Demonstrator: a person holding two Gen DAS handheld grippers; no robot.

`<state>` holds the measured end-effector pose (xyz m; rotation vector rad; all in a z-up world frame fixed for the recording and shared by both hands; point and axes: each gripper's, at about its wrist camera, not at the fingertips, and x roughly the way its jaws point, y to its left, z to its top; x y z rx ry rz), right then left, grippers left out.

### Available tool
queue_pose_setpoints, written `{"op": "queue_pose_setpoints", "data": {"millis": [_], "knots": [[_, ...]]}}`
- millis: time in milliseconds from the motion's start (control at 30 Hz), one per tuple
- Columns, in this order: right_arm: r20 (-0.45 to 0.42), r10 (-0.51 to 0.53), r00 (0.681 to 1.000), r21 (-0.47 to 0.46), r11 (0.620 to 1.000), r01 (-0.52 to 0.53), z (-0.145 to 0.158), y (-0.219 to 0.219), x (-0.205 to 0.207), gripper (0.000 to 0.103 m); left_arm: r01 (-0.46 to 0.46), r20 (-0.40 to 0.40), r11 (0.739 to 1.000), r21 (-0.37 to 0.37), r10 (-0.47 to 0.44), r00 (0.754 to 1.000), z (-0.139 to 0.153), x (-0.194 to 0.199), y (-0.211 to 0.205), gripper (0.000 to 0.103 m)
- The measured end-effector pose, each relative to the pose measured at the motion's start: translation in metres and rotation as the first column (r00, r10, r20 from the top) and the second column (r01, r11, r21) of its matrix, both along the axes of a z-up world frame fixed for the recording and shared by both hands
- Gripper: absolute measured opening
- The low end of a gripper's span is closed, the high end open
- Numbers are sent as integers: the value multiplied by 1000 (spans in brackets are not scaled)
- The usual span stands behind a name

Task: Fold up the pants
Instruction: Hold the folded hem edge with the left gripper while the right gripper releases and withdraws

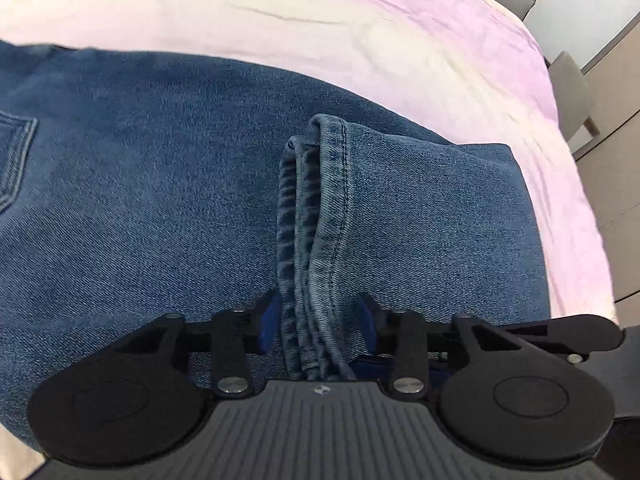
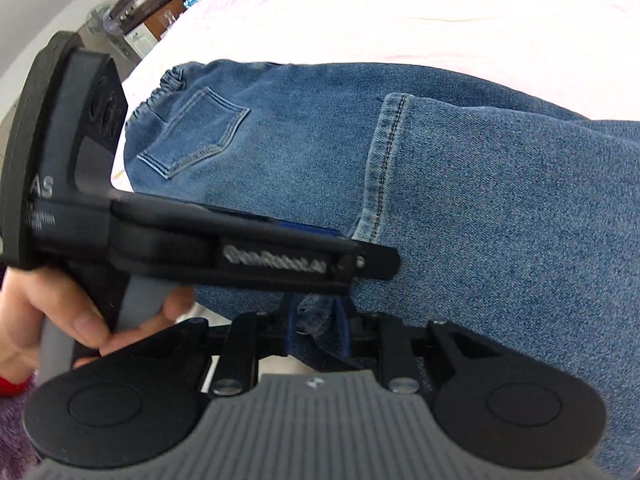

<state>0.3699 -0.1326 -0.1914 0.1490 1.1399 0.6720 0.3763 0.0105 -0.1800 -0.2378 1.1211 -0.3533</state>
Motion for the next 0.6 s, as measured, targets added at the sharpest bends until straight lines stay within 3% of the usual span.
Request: {"op": "queue_pose_setpoints", "data": {"millis": [33,100,167,300,433,533,567,600], "knots": [[6,0,1000,2,1000,0,2,-2,-1,24,-3,16,1000,20,3,1000,4,-2,-3,30],[24,4,1000,-5,1000,-4,8,-8,-4,32,-2,46,999,33,1,999,12,-6,-6,25],[48,7,999,-20,1000,-6,18,-19,-10,33,1,96,999,38,-4,995,24,-13,-8,16],[143,-16,990,-64,998,25,43,-57,-26,35,18,204,998,58,-30,979,63,-23,-13,13],[224,-78,971,-123,987,108,64,-105,-34,35,43,247,991,128,-74,966,94,-21,-20,12],[244,-119,962,-156,975,160,70,-132,-31,35,26,202,983,183,-64,977,81,-8,-15,11],[251,-128,959,-171,970,174,68,-140,-29,35,22,176,982,186,-55,983,72,-4,-12,3],[263,-129,956,-184,966,181,67,-145,-25,34,21,159,982,188,-51,986,62,-1,-11,3]]}}
